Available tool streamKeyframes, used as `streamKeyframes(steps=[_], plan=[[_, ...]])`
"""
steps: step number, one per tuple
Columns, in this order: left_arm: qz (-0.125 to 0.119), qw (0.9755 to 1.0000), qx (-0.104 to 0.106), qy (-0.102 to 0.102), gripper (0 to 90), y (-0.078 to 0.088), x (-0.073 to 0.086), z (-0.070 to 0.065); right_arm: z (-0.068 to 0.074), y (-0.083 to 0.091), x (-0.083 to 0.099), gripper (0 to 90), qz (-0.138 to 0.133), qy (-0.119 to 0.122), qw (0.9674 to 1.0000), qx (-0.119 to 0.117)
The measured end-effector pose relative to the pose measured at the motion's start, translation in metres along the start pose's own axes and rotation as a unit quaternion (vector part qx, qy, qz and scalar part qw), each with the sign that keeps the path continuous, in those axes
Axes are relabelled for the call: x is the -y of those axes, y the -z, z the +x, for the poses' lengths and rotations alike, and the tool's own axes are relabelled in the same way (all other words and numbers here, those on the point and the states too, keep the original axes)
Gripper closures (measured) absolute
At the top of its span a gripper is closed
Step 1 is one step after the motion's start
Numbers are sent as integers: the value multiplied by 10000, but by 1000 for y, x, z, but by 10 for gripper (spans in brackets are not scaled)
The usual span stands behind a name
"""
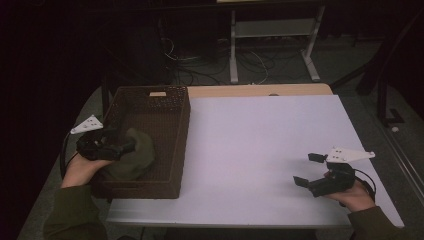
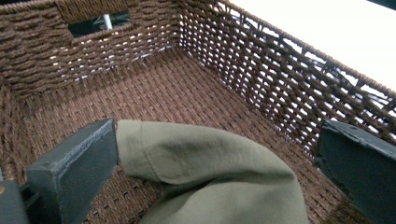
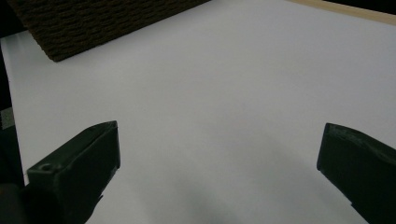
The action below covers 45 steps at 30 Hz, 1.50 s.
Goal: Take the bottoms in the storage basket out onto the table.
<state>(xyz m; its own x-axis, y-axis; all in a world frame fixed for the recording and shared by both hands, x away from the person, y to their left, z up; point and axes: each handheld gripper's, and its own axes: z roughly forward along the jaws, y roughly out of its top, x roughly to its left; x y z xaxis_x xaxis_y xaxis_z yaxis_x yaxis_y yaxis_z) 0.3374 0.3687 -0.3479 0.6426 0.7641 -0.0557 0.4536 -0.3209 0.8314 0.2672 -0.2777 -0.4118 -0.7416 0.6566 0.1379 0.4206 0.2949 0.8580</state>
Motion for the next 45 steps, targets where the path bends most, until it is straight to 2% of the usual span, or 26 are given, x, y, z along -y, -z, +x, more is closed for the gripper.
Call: streamKeyframes(steps=[2,7,9,21,26,28,33,34,35,38,42,43,44,45], plan=[[100,9999,-16,-27,0,-2,2,1,0,0,0,0,-7,0,10000,-1],[151,9999,53,-19,0,-3,3,1,0,-1,0,0,17,-7,10000,4],[264,9996,50,-37,0,-6,4,0,0,0,0,0,0,-11,10000,11],[747,9969,87,-209,0,-16,6,-3,0,0,0,0,5,-31,10000,19],[868,9958,149,-239,0,-18,7,-3,0,-1,1,0,30,-9,10000,18],[959,9949,168,-273,0,-19,7,-4,0,-1,1,0,39,-14,10000,15],[1292,9907,135,-392,0,-25,8,-6,0,-2,1,0,46,-14,10000,7],[1292,9907,135,-392,0,-25,8,-6,0,-2,1,0,46,-14,10000,7],[1376,9894,141,-434,0,-27,9,-6,0,-2,2,0,61,-7,10000,1],[1422,9889,125,-421,0,-29,9,-6,0,-2,2,0,67,-13,10000,-3],[1635,9853,96,-485,0,-32,11,-7,0,-2,2,0,65,-22,10000,-6],[1635,9853,96,-485,0,-32,11,-7,0,-2,2,0,65,-19,10000,-9],[1711,9839,81,-509,0,-34,11,-7,0,-3,2,0,67,-16,10000,-15],[1834,9815,84,-544,0,-36,12,-8,0,-3,2,0,76,-19,10000,-19]])
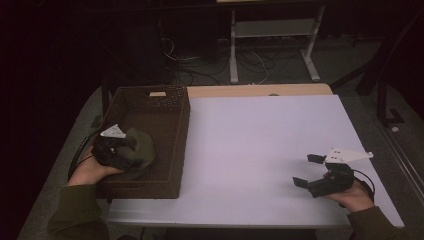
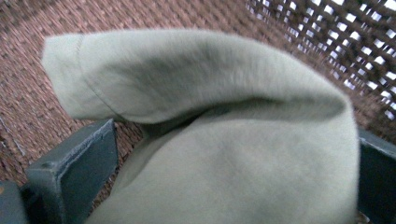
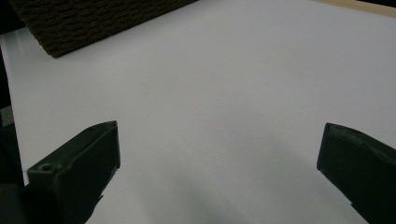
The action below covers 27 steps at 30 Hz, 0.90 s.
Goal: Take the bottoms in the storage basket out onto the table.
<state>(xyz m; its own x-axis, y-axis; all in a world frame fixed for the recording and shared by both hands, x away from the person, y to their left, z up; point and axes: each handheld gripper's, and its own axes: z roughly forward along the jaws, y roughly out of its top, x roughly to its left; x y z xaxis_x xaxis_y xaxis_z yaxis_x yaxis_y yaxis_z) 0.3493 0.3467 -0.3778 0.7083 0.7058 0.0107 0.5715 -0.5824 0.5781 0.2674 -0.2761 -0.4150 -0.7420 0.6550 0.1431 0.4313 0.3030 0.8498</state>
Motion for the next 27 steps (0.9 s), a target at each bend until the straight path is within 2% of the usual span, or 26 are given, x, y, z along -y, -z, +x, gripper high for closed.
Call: streamKeyframes(steps=[9,15,18,20,27], plan=[[389,9992,-26,-93,0,-8,-1,-2,-1,0,0,0,9,-19,10000,-7],[543,9984,-38,-126,0,-13,-2,-2,0,-1,0,0,30,-13,10000,-21],[663,9976,-66,-165,0,-16,-2,-3,0,-1,0,0,40,-13,10000,-30],[823,9963,-129,-225,0,-19,-2,-3,0,-1,0,0,48,-4,10000,-35],[1022,9945,-119,-212,0,-23,-2,-2,0,-2,1,0,74,-10,10000,-42]])
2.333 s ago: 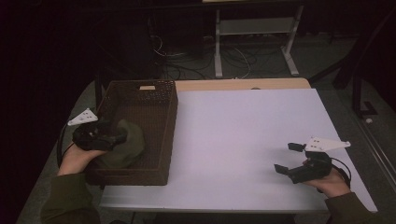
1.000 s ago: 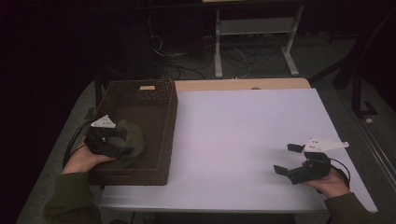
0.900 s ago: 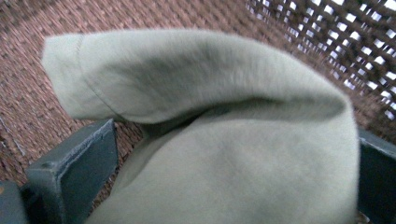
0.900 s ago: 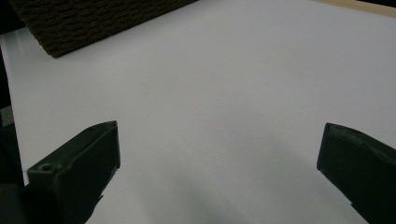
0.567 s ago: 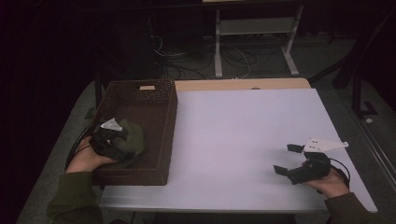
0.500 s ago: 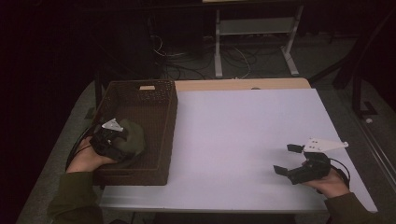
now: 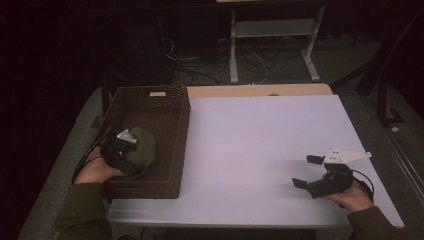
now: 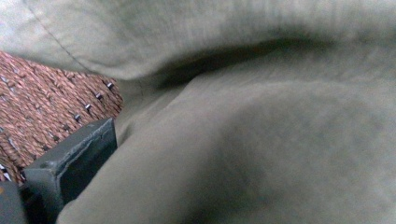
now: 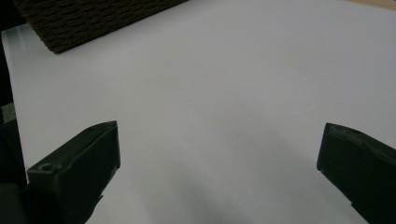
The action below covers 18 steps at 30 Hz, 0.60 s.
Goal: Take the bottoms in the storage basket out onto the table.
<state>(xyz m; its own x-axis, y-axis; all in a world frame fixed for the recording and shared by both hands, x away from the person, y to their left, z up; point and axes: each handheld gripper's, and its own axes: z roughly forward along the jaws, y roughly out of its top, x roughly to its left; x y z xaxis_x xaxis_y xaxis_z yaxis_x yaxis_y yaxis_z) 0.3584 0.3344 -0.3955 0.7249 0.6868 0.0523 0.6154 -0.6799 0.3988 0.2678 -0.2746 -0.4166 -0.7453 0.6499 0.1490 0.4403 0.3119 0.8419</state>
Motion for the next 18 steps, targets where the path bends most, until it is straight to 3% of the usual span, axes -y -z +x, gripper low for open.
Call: streamKeyframes(steps=[9,15,18], plan=[[312,9995,7,49,0,-8,-4,-1,1,-2,0,0,49,1,10000,-19],[275,9996,13,29,1,-8,-3,-1,1,-2,0,0,51,-2,10000,-13],[218,9997,91,-6,76,-6,-3,0,0,-2,0,0,52,-3,10000,-14]])
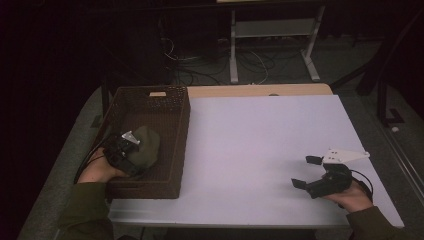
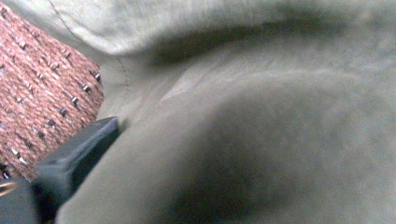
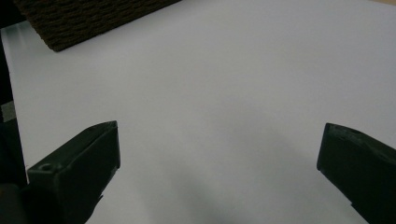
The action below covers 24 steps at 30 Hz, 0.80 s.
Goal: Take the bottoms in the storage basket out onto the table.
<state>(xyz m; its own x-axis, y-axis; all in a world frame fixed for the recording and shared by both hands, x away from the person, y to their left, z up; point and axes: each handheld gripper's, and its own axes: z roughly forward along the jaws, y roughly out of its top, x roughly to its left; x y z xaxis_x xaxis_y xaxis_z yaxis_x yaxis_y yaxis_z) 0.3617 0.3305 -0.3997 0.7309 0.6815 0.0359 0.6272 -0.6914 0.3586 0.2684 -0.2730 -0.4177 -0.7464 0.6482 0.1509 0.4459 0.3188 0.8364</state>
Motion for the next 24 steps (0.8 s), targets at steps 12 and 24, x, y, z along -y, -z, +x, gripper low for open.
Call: streamKeyframes(steps=[12,24], plan=[[-103,9992,294,257,402,8,-2,1,0,-1,0,0,15,-15,10000,-26],[-427,9974,283,505,431,18,-3,5,-1,1,0,0,-9,-48,10000,-23]])
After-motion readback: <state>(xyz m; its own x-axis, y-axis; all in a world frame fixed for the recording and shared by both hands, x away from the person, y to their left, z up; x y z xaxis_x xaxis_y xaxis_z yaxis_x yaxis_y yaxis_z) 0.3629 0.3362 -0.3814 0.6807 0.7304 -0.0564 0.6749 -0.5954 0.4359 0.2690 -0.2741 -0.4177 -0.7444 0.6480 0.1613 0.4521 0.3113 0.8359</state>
